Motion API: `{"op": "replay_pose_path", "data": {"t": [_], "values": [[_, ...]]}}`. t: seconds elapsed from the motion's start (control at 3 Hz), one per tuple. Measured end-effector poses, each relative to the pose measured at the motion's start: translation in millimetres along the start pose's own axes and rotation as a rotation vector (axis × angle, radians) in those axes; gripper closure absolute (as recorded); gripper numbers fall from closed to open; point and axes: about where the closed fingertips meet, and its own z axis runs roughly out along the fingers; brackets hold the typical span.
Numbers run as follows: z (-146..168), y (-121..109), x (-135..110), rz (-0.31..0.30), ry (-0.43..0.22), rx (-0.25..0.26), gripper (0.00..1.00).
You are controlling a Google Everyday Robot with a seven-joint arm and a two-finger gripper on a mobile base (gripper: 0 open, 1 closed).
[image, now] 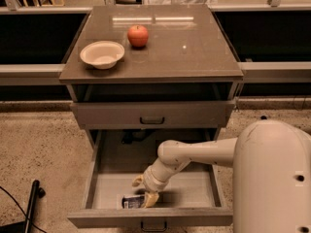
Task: Pick rxbar blueberry from middle drawer and place on counter
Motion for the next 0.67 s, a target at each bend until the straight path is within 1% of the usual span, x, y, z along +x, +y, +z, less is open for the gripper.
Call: {"op": "replay_pose_path", "data": {"t": [0.67], "values": [[16.9,-0.4,7.6,0.021,0.003,-0.026,0.28]]}}
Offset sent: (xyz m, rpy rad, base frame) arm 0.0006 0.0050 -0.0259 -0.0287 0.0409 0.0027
